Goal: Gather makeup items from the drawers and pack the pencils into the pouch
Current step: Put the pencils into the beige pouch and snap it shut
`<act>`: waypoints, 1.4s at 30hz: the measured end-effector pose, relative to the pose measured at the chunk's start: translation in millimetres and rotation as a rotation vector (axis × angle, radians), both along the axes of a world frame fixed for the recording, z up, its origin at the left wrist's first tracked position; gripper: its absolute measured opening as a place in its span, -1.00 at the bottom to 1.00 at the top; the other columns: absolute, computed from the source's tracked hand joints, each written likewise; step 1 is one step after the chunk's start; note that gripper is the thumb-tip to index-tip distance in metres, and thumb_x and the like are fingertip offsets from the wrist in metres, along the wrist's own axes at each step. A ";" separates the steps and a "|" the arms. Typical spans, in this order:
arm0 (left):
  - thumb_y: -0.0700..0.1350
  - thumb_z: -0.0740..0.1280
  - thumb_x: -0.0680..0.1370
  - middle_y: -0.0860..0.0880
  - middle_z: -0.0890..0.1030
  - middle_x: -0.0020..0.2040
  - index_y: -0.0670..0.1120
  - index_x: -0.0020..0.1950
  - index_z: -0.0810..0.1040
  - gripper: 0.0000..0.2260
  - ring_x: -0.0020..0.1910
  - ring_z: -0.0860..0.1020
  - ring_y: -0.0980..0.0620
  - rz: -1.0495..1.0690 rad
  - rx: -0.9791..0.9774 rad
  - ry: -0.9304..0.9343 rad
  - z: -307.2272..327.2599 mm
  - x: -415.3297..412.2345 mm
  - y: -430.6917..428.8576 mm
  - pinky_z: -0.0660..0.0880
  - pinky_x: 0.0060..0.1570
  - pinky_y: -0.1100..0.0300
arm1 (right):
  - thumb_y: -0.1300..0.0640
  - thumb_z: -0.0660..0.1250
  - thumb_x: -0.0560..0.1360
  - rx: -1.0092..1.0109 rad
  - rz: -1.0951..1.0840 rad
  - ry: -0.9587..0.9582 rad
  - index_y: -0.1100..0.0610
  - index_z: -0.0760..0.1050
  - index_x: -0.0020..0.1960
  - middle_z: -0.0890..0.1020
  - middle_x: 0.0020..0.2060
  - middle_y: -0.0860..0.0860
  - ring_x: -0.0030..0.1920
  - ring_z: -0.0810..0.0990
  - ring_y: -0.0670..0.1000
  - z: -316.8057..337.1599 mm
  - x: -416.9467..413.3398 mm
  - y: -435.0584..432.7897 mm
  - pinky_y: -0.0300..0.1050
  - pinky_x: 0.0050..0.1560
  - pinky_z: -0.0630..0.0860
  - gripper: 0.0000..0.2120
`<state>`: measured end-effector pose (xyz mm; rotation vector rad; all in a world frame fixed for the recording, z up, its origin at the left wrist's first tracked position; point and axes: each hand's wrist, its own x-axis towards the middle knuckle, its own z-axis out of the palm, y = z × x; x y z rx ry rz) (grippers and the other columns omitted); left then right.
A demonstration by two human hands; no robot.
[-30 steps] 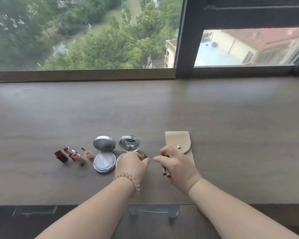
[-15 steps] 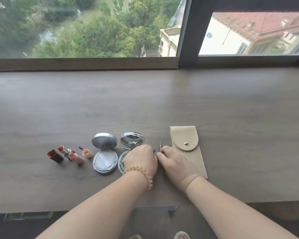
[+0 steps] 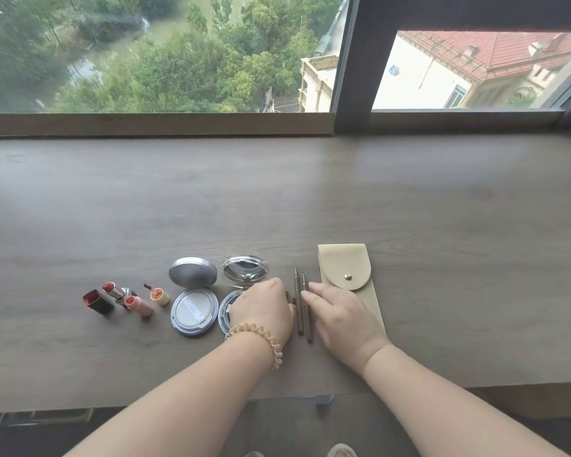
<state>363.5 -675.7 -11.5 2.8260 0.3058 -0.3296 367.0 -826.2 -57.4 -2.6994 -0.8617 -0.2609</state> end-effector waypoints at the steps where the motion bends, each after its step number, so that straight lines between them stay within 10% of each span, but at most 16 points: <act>1: 0.02 0.29 0.49 -0.05 0.62 0.05 -0.03 -0.05 0.49 -0.85 0.09 0.57 -0.12 -0.004 0.005 0.007 1.0 -0.3 -0.5 0.43 -0.09 0.11 | 0.21 0.10 0.32 0.009 -0.027 -0.001 0.20 0.63 0.04 0.67 0.00 0.14 -0.06 0.67 0.13 3.4 1.1 -6.2 -0.06 -0.05 0.59 -0.58; 13: 0.06 0.25 0.49 0.09 0.59 0.06 0.09 0.16 0.54 -0.73 0.14 0.48 0.00 -0.320 -0.048 -0.229 11.9 -8.8 -36.5 0.34 0.11 0.07 | -0.02 0.54 0.29 -0.154 -0.399 0.181 0.09 0.60 0.14 0.64 0.15 0.07 0.30 0.48 0.18 18.1 33.9 -75.0 0.18 0.28 0.32 -0.54; 17: 0.04 0.32 0.28 0.14 0.63 -0.26 0.07 -0.25 0.60 -0.87 -0.21 0.59 0.07 -0.496 -0.014 -0.228 -8.6 -31.1 -71.7 0.46 -0.21 0.13 | -0.12 0.44 0.38 -0.148 -0.328 0.251 -0.01 0.49 0.28 0.48 0.33 -0.03 0.45 0.26 0.07 21.0 43.0 -70.6 0.06 0.42 0.07 -0.50; 24: -0.04 0.35 0.20 0.15 0.57 -0.43 0.02 -0.43 0.49 -0.94 -0.36 0.57 0.14 -0.547 0.024 -0.286 -27.1 -33.0 -81.3 0.39 -0.24 0.20 | -0.06 0.58 0.20 -0.179 -0.147 0.033 0.00 0.65 -0.19 0.67 -0.22 -0.05 0.11 0.61 0.14 12.8 55.0 -76.0 0.07 0.21 0.20 -0.75; 28: -0.05 0.35 0.17 0.15 0.57 -0.41 0.02 -0.40 0.52 -0.94 -0.34 0.58 0.15 -0.546 0.038 -0.267 -33.3 -36.7 -84.3 0.28 -0.20 0.22 | 0.01 0.21 0.41 -0.194 -0.062 -0.098 0.00 0.62 -0.34 0.65 -0.36 -0.09 0.01 0.66 0.07 11.4 56.8 -72.7 0.04 0.20 0.21 -0.74; 32: -0.04 0.30 0.32 0.10 0.61 -0.38 0.02 -0.33 0.56 -0.93 -0.24 0.62 0.09 -0.419 -0.014 -0.233 -31.0 -34.6 -87.4 0.31 -0.14 0.19 | 0.12 0.30 0.34 -0.185 -0.021 -0.154 0.04 0.57 -0.42 0.60 -0.45 -0.07 -0.09 0.67 0.06 11.2 61.2 -69.4 0.06 0.20 0.23 -0.83; 38: 0.11 0.33 0.36 0.08 0.51 0.19 0.08 0.30 0.45 -0.49 0.24 0.39 0.01 0.089 -0.360 -0.300 12.9 -15.6 -82.2 0.32 0.25 0.06 | 0.23 0.38 0.33 -0.011 0.071 -0.383 0.07 0.53 -0.37 0.61 -0.41 -0.06 -0.17 0.66 0.05 36.6 65.0 -75.5 0.05 0.21 0.31 -0.86; 42: -0.04 0.50 0.30 -0.03 0.59 0.11 -0.03 0.27 0.39 -0.42 0.09 0.57 0.00 0.484 -1.000 -0.055 49.9 2.0 -81.8 0.50 0.15 0.00 | 0.19 0.34 0.40 0.130 0.069 -0.459 0.06 0.60 -0.25 0.68 -0.27 -0.08 -0.10 0.67 0.04 70.2 61.7 -82.3 0.08 0.21 0.33 -0.90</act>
